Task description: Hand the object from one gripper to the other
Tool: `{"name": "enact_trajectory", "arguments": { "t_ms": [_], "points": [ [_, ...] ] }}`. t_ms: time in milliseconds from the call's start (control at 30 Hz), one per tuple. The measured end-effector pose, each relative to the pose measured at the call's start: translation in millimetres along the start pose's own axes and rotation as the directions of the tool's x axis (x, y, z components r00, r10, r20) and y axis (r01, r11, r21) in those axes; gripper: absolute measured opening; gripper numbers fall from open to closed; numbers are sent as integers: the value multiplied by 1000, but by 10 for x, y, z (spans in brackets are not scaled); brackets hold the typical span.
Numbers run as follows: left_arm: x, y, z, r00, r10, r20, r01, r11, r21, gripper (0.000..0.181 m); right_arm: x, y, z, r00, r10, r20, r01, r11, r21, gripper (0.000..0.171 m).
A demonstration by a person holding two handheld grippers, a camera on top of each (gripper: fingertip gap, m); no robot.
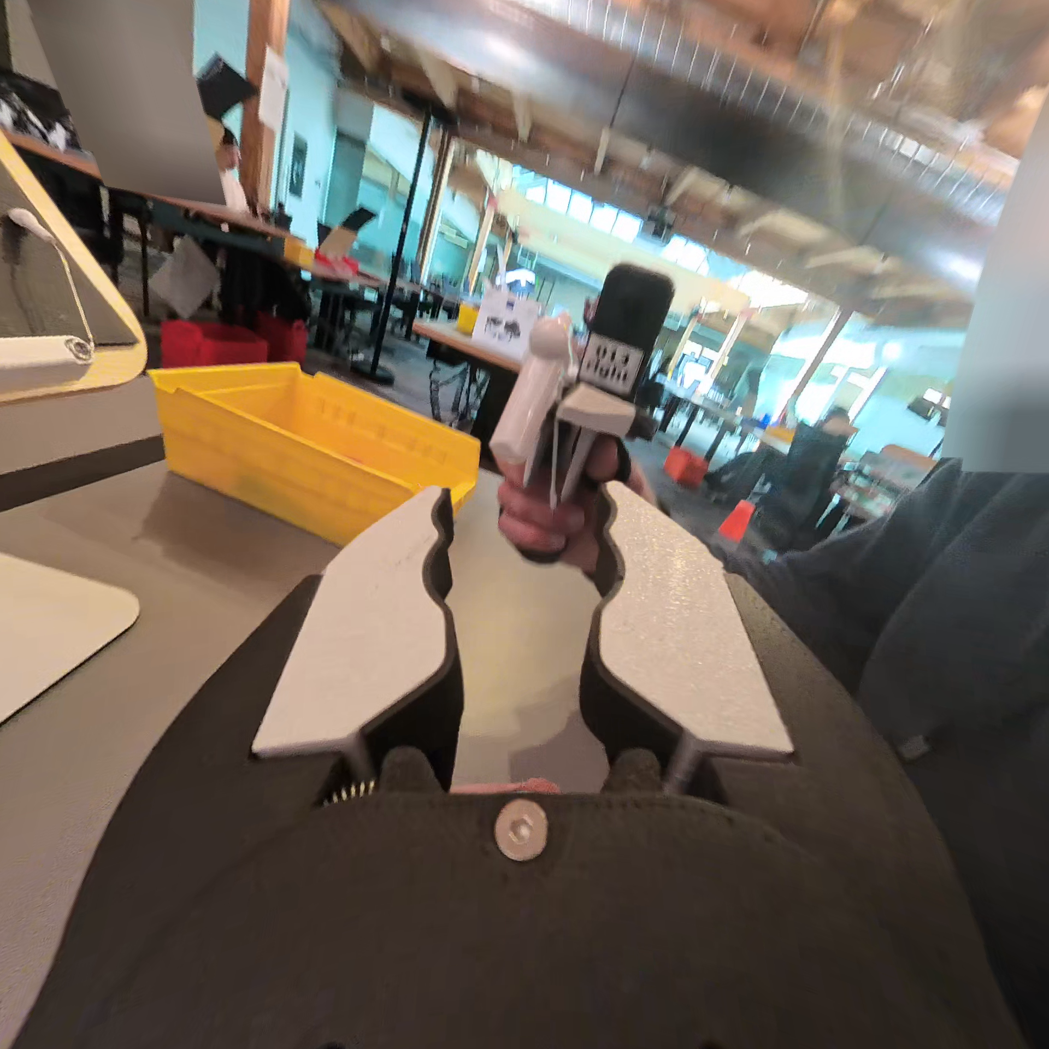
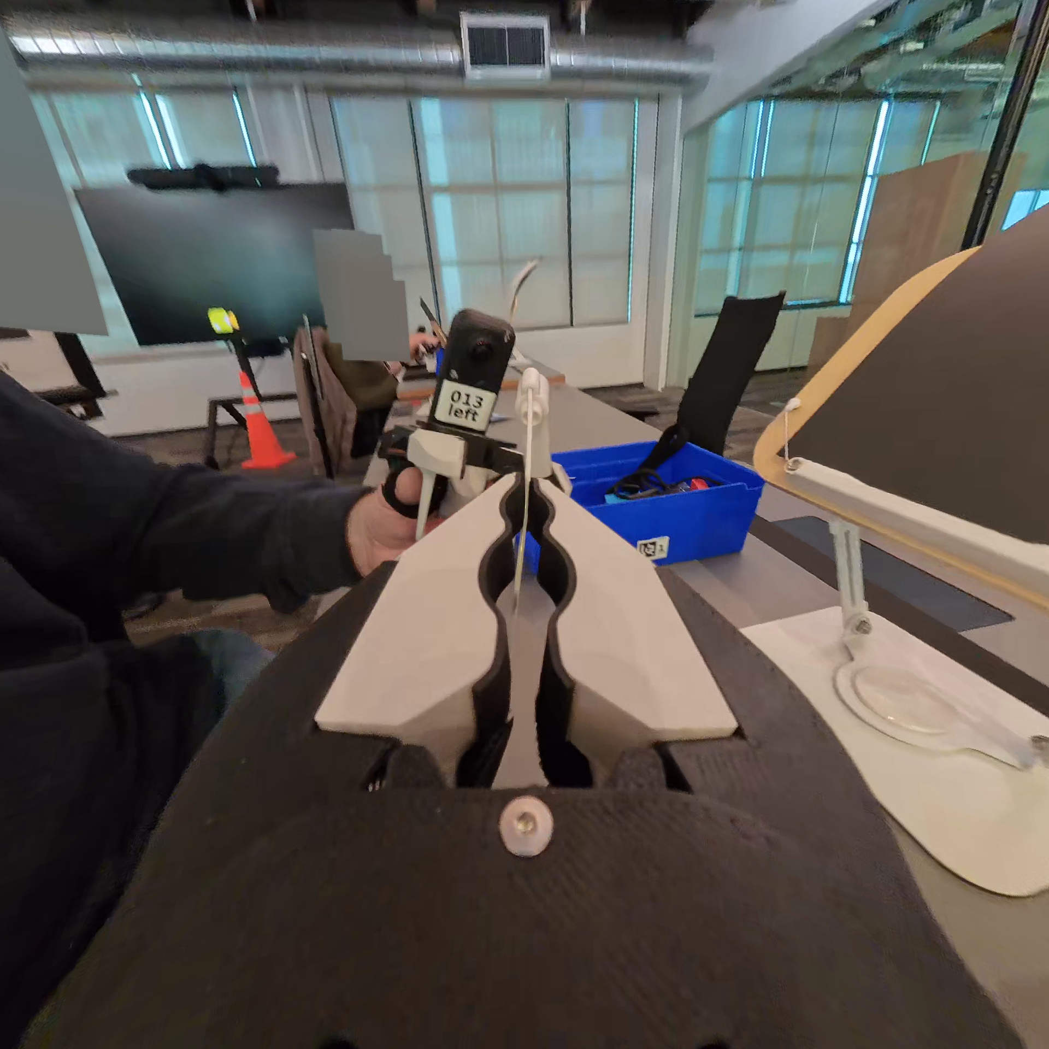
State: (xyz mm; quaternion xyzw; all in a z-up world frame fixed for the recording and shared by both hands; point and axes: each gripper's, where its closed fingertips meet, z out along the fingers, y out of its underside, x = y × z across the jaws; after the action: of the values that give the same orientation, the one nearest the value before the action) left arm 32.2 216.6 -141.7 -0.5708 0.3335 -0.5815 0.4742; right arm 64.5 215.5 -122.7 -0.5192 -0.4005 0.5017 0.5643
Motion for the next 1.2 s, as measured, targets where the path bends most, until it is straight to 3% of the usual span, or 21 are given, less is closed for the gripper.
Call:
{"name": "enact_trajectory", "arguments": {
  "t_ms": [233, 367, 533, 600, 667, 767, 933, 1067, 1200],
  "points": [
    [101, -5, 192, 994, -79, -81, 90, 986, 138, 36, -86, 165, -22, 991, 120, 51, -125, 987, 105, 0],
    [103, -32, 165, 986, -106, -128, 130, 971, 199, 13, -94, 237, -43, 988, 145, 53, -151, 982, 115, 0],
    [111, 5, 195, 991, -87, -102, 104, 979, 178, 12, -87, 311, -57, 985, 166, 54, -172, 979, 112, 0],
    [112, 13, 211, 995, -64, -83, 74, 989, 131, 12, -75, 352, -69, 984, 168, 52, -172, 981, 87, 0],
    [65, 37, 225, 999, -27, -29, 28, 998, 51, 12, -55, 411, -90, 990, 138, 31, -138, 990, 21, 20],
    [68, 87, 238, 999, 50, -2, -50, 993, -104, 12, -42, 403, -145, 1000, -17, -12, 16, 996, -90, 29],
    [87, 219, 273, 971, 238, 9, -219, 907, -359, 12, -48, 253, -141, 983, -181, 22, 181, 950, -256, 25],
    [147, 298, 328, 945, 326, -26, -302, 838, -455, 12, -104, 301, -97, 985, -113, 127, 150, 930, -336, 17],
    [165, 340, 346, 940, 337, -49, -319, 820, -475, 12, -149, 338, -114, 983, -69, 171, 127, 924, -360, 11]
  ]
}}
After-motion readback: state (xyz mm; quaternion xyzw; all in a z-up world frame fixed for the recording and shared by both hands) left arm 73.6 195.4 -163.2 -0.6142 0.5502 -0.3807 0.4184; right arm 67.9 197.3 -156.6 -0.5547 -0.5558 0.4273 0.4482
